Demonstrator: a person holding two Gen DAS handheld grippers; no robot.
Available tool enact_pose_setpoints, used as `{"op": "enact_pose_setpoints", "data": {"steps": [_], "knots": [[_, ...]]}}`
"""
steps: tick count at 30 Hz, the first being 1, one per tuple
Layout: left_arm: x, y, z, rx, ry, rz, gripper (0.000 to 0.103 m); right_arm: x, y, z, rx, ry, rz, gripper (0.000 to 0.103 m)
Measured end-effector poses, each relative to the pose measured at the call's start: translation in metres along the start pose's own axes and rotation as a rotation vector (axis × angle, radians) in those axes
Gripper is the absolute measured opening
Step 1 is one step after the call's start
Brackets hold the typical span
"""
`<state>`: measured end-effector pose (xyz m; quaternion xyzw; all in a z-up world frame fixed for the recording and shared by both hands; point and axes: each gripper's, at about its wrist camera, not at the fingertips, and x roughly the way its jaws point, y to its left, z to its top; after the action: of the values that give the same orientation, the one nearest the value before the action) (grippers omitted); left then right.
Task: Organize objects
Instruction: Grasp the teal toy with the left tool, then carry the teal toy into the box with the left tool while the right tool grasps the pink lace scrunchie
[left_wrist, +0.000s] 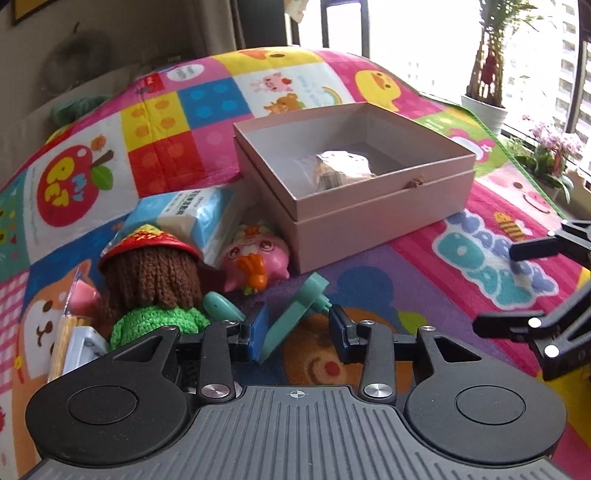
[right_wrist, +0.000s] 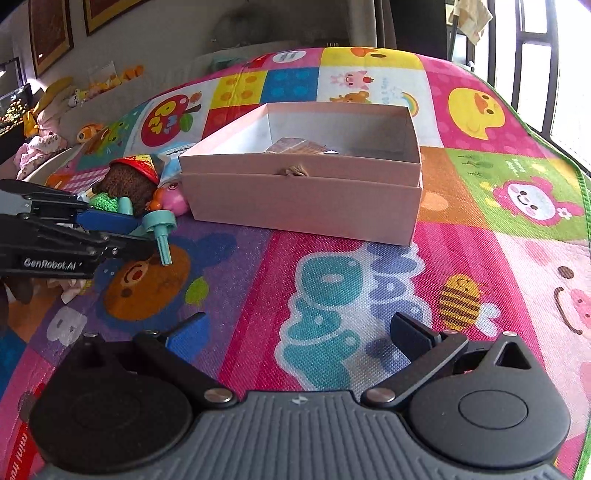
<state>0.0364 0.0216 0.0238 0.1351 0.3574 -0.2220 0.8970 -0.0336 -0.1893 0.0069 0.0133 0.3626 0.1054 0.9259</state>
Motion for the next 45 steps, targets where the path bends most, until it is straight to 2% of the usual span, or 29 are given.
{"op": "enact_pose_setpoints", "data": {"steps": [3, 5, 6, 7, 10, 17, 21, 25, 28, 32, 33, 36, 38, 39, 40, 42, 45], "knots": [[0.016, 0.005, -0.001, 0.009, 0.009, 0.007, 0.036, 0.001, 0.001, 0.000, -0.004, 0.001, -0.003, 0.103], [0.016, 0.009, -0.001, -0.001, 0.005, -0.013, 0.032, 0.000, 0.001, -0.001, -0.010, 0.002, -0.006, 0.103], [0.015, 0.011, 0.000, -0.023, 0.015, -0.024, 0.029, 0.001, 0.001, -0.001, -0.012, 0.003, -0.006, 0.103], [0.014, 0.014, 0.000, -0.046, 0.027, -0.032, 0.021, 0.001, 0.002, -0.001, -0.013, 0.004, -0.008, 0.103], [0.004, 0.020, -0.005, -0.152, 0.072, -0.083, 0.014, 0.003, 0.005, 0.000, -0.029, 0.014, -0.021, 0.103], [-0.048, -0.023, -0.055, -0.238, 0.080, -0.215, 0.015, 0.004, 0.008, 0.000, -0.058, 0.022, -0.028, 0.103], [-0.074, -0.032, -0.080, -0.265, 0.045, -0.175, 0.015, 0.006, 0.011, 0.004, -0.074, 0.041, -0.030, 0.103], [-0.093, -0.012, -0.094, -0.297, 0.057, -0.107, 0.015, -0.003, 0.031, 0.030, -0.078, 0.038, 0.067, 0.103], [-0.105, 0.001, -0.108, -0.324, 0.055, -0.111, 0.015, -0.013, 0.065, 0.053, -0.119, 0.029, 0.176, 0.103], [-0.115, 0.002, -0.120, -0.322, 0.028, -0.133, 0.015, -0.006, 0.121, 0.070, -0.155, 0.131, 0.370, 0.103], [-0.116, 0.000, -0.122, -0.322, 0.021, -0.132, 0.015, -0.001, 0.141, 0.070, -0.178, 0.165, 0.413, 0.101], [-0.117, -0.001, -0.123, -0.331, 0.010, -0.127, 0.015, 0.013, 0.190, 0.065, -0.254, 0.269, 0.494, 0.082], [-0.117, -0.002, -0.123, -0.331, 0.007, -0.124, 0.015, 0.020, 0.213, 0.058, -0.319, 0.320, 0.515, 0.056], [-0.117, -0.002, -0.123, -0.331, 0.005, -0.122, 0.015, 0.024, 0.221, 0.056, -0.347, 0.347, 0.508, 0.034], [-0.117, -0.002, -0.123, -0.333, 0.004, -0.122, 0.015, 0.028, 0.226, 0.055, -0.359, 0.370, 0.497, 0.027], [-0.117, -0.001, -0.122, -0.344, 0.003, -0.124, 0.015, 0.027, 0.222, 0.057, -0.340, 0.359, 0.471, 0.024], [-0.115, 0.000, -0.121, -0.353, 0.004, -0.125, 0.016, 0.015, 0.195, 0.062, -0.291, 0.302, 0.383, 0.023]]}}
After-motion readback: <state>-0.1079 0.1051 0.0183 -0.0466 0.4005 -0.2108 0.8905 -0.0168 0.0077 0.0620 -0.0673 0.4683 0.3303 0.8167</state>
